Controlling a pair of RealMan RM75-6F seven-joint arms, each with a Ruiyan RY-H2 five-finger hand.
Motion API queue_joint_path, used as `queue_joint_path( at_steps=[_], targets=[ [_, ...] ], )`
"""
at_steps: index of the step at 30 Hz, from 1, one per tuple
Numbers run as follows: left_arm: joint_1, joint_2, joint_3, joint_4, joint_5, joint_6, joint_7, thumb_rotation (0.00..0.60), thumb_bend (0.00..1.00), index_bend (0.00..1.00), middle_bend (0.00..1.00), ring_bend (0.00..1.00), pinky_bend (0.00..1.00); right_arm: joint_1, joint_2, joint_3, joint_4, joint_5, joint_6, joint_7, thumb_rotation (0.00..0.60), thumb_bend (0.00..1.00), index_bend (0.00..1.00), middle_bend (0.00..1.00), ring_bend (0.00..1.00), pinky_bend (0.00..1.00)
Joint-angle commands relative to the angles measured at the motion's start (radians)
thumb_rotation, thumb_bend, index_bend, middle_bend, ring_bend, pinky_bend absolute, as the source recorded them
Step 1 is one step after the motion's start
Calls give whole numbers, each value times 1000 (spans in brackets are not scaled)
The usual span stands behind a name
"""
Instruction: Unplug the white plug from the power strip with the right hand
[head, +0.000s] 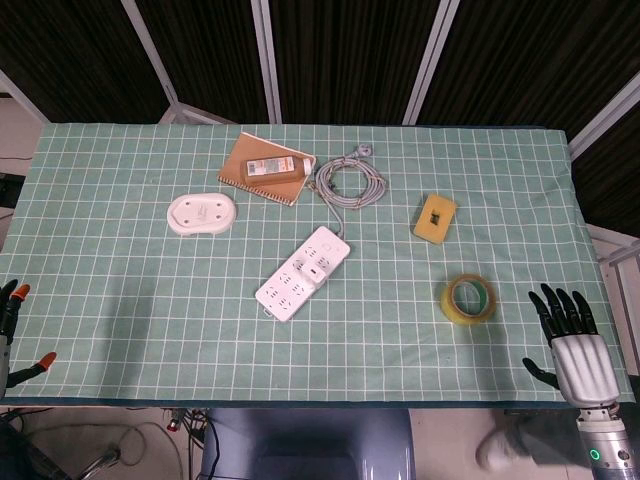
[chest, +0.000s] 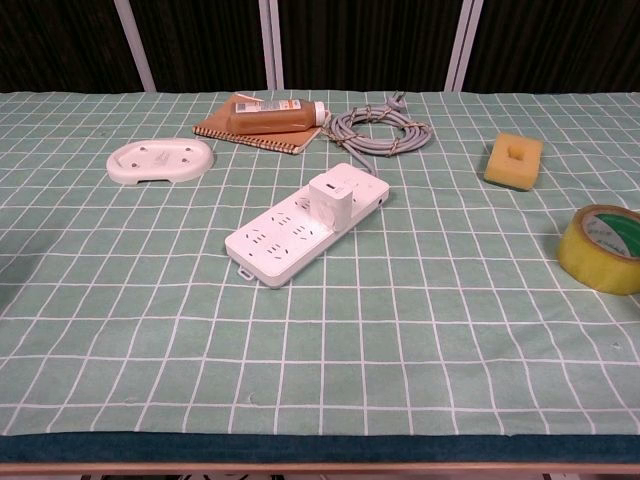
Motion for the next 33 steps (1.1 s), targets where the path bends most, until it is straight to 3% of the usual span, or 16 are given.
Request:
queue_joint_path(
  at_steps=[1,7,15,23,33],
  targets=[
    [-2,-1,1,-3,3,-1,2,600,0,0,0,0,0,1,-1,-2,-2,-2,-3,-3,600,130,0,0,0,0],
    [-2,0,5,-11,12,2,6,600,21,0,0,0,0,5,-3,-1,-2,-8,-2,-7,600,130,0,0,0,0],
    [-68,14,-8,-70,96,-15,79,600,255,0,0,0,10,53,10,25,-62,-33,-31,-88,600,130,0,0,0,0],
    [-199,4,-33,-218,144,-167,228,600,408,0,0,0,16,119,50,59,-221,-63,-89,-229,600,130,0,0,0,0],
    [-365,-74,-66,-338,71,-441,436,600,537,0,8,0,75,224,76,121,-447,-37,-223,-448,600,168,0,0,0,0]
  ],
)
